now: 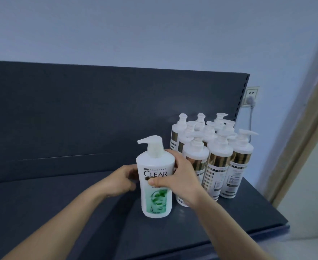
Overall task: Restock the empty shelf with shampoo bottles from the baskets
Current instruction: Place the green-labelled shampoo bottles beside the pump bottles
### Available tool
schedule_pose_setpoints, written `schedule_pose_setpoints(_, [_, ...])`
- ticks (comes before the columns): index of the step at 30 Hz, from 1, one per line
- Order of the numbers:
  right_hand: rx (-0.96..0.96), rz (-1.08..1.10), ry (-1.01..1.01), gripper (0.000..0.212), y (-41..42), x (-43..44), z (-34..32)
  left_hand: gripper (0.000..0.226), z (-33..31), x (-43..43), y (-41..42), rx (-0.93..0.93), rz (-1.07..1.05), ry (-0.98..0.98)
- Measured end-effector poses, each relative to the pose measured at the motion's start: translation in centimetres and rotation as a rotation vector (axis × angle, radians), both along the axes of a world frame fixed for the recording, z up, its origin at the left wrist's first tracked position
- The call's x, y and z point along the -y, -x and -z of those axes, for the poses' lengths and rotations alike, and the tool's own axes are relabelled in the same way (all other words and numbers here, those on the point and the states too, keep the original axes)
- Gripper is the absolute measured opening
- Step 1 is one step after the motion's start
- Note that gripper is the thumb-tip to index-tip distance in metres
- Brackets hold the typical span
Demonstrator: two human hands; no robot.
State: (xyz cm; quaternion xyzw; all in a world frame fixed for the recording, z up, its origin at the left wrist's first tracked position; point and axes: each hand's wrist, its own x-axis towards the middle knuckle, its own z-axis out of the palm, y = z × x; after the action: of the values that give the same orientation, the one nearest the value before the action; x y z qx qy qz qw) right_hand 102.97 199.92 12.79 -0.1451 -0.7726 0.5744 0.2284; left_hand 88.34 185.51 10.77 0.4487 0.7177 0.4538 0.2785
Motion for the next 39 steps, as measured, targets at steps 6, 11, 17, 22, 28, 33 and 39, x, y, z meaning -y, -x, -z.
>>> schedule_pose_setpoints(6, [-0.03, 0.037, 0.093, 0.07, 4.8, 1.6, 1.0, 0.059, 0.1, 1.5, 0.9, 0.142, -0.048, -0.052])
schedule_pose_setpoints(11, [-0.006, 0.019, 0.106, 0.072, 7.2, 1.2, 1.4, 0.05, 0.9, 0.1, 2.4, 0.044, -0.258, -0.13])
schedule_pose_setpoints(17, [0.038, 0.094, 0.054, 0.06, 9.6, -0.1, 1.7, 0.047, 1.1, -2.1, 4.4, -0.024, -0.352, -0.133])
schedule_pose_setpoints(22, [0.115, 0.252, -0.012, 0.044, 10.9, -0.6, 2.5, 0.051, 1.6, -4.0, 5.9, -0.018, -0.411, -0.14])
schedule_pose_setpoints(28, [0.165, 0.272, -0.042, 0.046, 11.8, -1.1, 2.3, 0.053, 1.9, -5.9, 7.5, -0.06, -0.452, -0.127])
schedule_pose_setpoints(33, [0.181, 0.254, -0.026, 0.073, 10.5, -1.0, 2.9, 0.048, 2.2, -7.0, 7.9, -0.106, -0.489, -0.113])
schedule_pose_setpoints(39, [0.087, 0.173, -0.188, 0.051, 5.5, 0.2, 2.3, 0.048, 2.9, -7.1, 8.5, -0.104, -0.491, -0.153])
